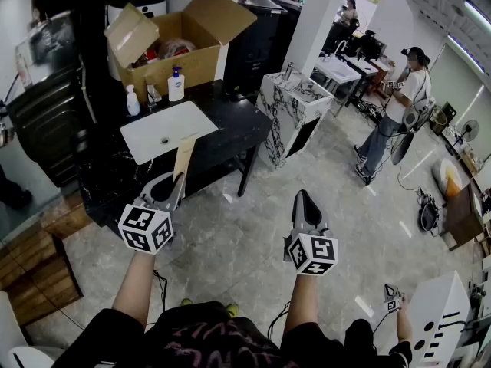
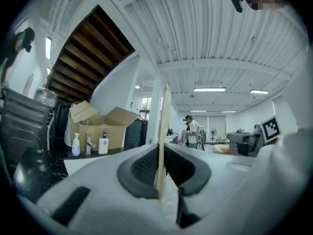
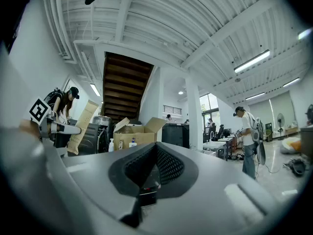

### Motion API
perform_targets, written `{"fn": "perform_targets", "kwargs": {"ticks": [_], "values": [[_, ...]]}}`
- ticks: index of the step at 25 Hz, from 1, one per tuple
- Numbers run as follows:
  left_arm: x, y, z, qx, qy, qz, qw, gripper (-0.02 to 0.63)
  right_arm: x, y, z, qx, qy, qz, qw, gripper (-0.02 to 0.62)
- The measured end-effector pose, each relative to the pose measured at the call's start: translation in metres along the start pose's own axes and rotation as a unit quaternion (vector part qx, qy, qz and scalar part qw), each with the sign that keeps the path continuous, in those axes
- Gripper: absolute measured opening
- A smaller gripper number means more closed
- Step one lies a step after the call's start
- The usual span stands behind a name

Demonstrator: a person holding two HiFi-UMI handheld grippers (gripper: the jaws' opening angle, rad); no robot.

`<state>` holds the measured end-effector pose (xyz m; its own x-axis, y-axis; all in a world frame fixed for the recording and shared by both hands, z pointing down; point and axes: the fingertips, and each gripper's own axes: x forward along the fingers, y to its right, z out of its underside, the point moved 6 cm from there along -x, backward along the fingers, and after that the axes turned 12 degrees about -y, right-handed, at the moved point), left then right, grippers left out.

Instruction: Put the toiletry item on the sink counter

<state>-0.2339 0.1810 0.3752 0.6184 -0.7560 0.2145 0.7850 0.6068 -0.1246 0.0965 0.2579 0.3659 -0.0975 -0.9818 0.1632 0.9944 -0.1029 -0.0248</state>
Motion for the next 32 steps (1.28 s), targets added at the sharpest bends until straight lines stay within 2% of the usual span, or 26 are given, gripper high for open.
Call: {"fn": "perform_targets", "kwargs": {"ticks": [13,22,32], "values": [[0.000,-0.001,0.002,-0.006,0.000,-0.006,1.0000,0.028,0.000,0.002,-0.004,-0.003,0.006,0.000,1.000,0.009],[-0.008,-0.002,-0.002,-0.005,0.004,-0.006,1.0000,0.028,-0.001,-0.010,-0.007,-0.006,0.013,-0.014,1.000,0.009],[-0.028,-0.015,-0.003,-0.003,0.008,0.009,0.9999,0.028,-0.009,-0.036,-0.003,-0.005,0.011,0.001,1.000,0.009]]}}
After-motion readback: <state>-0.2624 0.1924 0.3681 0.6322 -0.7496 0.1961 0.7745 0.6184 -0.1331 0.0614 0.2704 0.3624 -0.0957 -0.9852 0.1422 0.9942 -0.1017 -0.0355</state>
